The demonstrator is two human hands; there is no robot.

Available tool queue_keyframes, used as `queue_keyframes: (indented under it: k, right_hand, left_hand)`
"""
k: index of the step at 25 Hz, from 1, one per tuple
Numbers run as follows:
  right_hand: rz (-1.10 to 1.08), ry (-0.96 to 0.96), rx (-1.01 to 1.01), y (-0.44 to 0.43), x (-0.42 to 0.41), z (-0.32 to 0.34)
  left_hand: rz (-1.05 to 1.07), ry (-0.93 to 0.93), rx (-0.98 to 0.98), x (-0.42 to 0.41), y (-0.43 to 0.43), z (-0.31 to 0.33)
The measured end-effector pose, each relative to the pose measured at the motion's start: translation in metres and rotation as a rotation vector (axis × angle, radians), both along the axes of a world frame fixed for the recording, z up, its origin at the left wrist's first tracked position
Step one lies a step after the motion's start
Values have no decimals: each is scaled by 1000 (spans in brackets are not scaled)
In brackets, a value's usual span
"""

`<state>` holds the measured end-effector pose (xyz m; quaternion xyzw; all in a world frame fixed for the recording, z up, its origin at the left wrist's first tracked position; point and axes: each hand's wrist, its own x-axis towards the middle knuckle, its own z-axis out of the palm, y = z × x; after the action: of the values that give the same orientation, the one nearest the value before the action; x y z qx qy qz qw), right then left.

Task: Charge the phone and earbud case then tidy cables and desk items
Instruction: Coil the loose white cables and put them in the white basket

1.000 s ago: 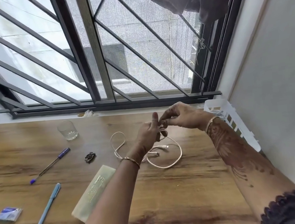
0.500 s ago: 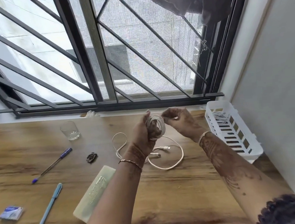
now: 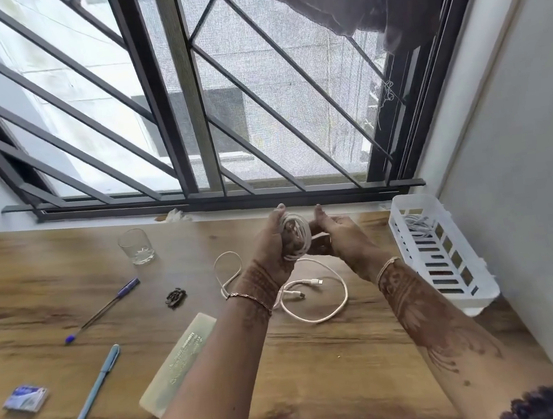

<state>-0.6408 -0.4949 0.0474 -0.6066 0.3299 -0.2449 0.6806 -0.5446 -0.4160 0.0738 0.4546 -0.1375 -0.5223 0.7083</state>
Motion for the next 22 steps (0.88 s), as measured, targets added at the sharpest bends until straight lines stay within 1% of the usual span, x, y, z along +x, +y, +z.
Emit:
queue_keyframes:
  k: [3,6,8,13,16,18,22]
  right_hand:
    - [54,-8,-44,4,-3,1]
    - [6,48,-189,8,-7,1]
    - [-31,99,-251,12,-8,1]
    - [-82,201,-348,15,-2,-6]
    - [-135,181,-345,11,3,-15]
    - [-143,149,-305,9,4,-18]
    - [-103,124,-267,7,6,-20]
  left_hand:
    - [16,-3,9,8,-4,-8]
    - [67,-35,62,15,-12,-27]
    - [86,-59,98,14,-11,-33]
    - [7,-39,94,14,-10,-36]
    - [-20,-53,101,12,-10,-33]
    - [-21,-102,96,11,-9,-31]
    - [-1,-281,81,12,-10,-29]
